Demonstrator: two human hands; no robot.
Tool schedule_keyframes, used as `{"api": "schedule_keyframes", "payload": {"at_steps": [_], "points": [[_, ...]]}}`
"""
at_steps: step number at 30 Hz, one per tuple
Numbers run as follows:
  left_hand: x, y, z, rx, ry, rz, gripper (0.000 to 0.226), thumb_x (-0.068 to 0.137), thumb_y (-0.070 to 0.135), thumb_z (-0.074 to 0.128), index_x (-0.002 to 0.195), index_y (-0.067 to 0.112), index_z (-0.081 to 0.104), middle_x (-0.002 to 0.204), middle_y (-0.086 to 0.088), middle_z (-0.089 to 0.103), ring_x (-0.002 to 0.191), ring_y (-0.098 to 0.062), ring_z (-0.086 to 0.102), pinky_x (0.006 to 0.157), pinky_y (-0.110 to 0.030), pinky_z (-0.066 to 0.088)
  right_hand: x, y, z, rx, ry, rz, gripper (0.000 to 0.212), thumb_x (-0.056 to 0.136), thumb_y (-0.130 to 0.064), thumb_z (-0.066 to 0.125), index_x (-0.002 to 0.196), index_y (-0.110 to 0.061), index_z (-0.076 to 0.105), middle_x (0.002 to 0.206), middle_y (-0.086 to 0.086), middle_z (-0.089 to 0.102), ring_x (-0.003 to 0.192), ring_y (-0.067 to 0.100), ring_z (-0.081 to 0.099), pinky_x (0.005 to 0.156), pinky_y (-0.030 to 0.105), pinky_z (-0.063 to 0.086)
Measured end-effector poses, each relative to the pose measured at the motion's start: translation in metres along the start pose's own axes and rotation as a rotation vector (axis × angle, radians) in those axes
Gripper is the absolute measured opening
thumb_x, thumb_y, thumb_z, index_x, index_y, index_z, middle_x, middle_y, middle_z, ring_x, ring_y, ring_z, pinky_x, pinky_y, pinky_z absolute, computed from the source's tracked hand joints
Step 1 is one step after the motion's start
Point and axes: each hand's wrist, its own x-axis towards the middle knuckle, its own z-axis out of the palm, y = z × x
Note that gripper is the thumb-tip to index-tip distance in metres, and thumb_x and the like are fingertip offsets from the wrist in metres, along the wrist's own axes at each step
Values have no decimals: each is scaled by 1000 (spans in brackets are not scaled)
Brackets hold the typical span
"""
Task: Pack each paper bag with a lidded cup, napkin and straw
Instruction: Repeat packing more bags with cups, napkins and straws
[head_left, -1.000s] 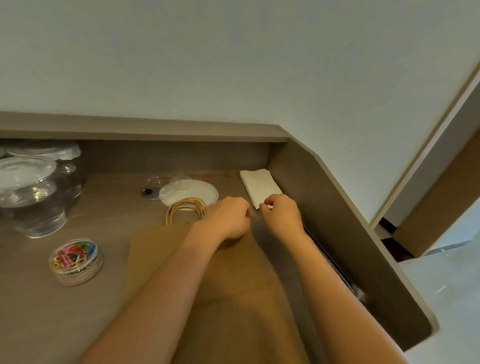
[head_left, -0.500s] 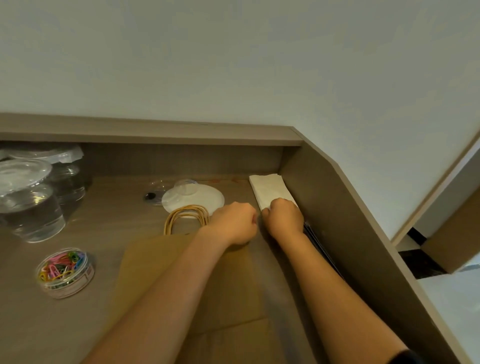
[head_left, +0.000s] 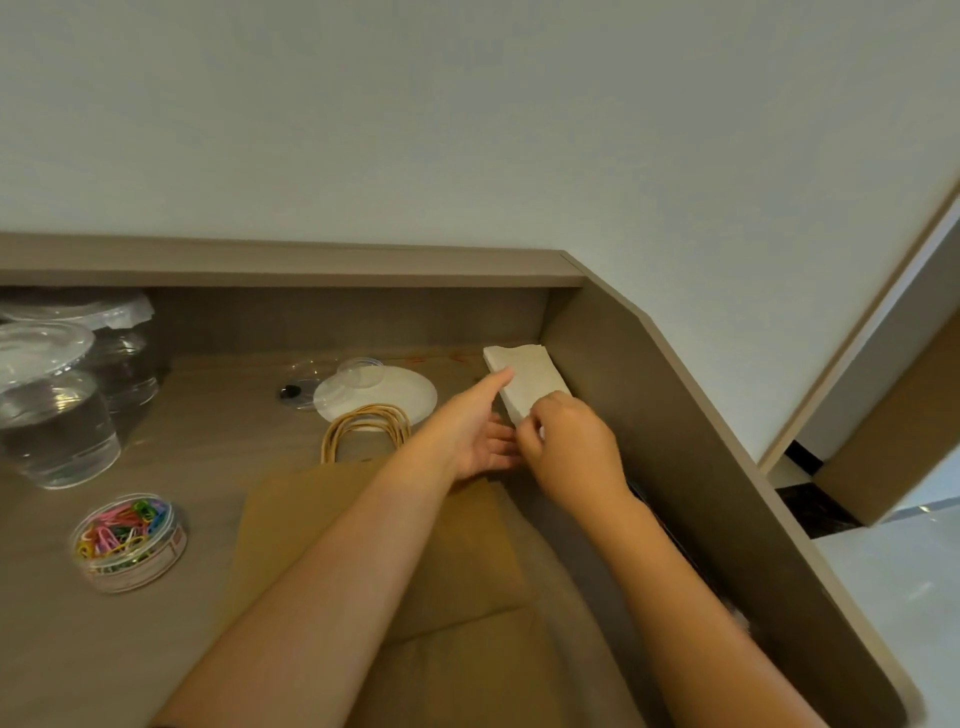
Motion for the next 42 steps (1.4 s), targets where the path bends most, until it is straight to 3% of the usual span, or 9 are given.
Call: {"api": "schedule_keyframes", "payload": {"at_steps": [4, 8, 12, 15, 24, 29, 34, 39, 42], "points": [[2, -8, 4, 42, 106, -42, 37, 92, 14, 55, 127, 3, 47, 121, -16, 56, 105, -31, 57, 78, -41, 51, -27, -12, -12, 162, -333, -143, 22, 95, -28, 46, 86, -14, 61, 85, 0, 59, 75, 13, 56, 66, 23, 47], [-5, -13, 4, 175, 140, 45, 27, 94, 4, 47, 122, 7, 48, 106, -13, 56, 96, -30, 57, 78, -41, 50, -36, -2, -28, 445, -129, 179, 21, 94, -34, 51, 89, -17, 63, 80, -7, 60, 73, 6, 56, 62, 13, 42], [-18, -12, 1, 159, 136, 102, 22, 96, 3, 44, 117, 12, 45, 101, -10, 56, 96, -28, 54, 84, -44, 45, -35, 23, -32, 107, -297, 424, 12, 95, -20, 50, 92, -11, 57, 77, 2, 55, 65, 13, 53, 58, 23, 44], [-24, -14, 0, 157, 127, 122, 21, 97, 3, 44, 115, 13, 45, 107, -10, 56, 97, -27, 53, 85, -44, 44, -43, 25, -23, -27, -472, 467, 14, 94, -16, 52, 106, -9, 54, 96, 7, 59, 78, 19, 57, 65, 28, 47], [-34, -20, -2, 154, 126, 122, 39, 97, 3, 43, 135, 10, 42, 126, -15, 54, 105, -30, 53, 89, -46, 43, -43, 31, -11, -117, -442, 488, 23, 96, -8, 47, 118, -6, 52, 114, 12, 59, 100, 25, 60, 82, 33, 51], [-40, -24, -1, 172, 123, 119, 37, 98, 4, 43, 134, 11, 42, 126, -13, 54, 112, -31, 52, 90, -45, 43, -42, 29, -12, -151, -413, 412, 16, 95, -19, 50, 106, -8, 56, 95, 9, 60, 81, 22, 60, 64, 30, 47], [-47, -26, 1, 178, 107, 130, 35, 99, 10, 44, 134, 13, 43, 119, -11, 57, 100, -25, 55, 86, -42, 45, -35, 23, -29, 380, -196, 417, 31, 89, -18, 57, 61, -13, 44, 56, 2, 41, 50, 15, 39, 56, 26, 42], [-63, -31, 4, 178, -1, 190, 20, 97, 19, 48, 116, 20, 49, 102, -8, 61, 94, -24, 61, 78, -37, 53, -26, -2, -32, 764, -82, 399, 24, 91, -18, 58, 81, 2, 64, 68, 9, 59, 58, 13, 56, 58, 17, 48], [-73, -34, -3, 295, 20, 348, 16, 92, 13, 55, 104, 23, 55, 98, -6, 64, 92, -22, 63, 84, -39, 54, -24, -14, -28, 830, -150, 339, 16, 91, -21, 60, 83, -8, 65, 66, 3, 64, 48, 4, 58, 50, 12, 49]]}}
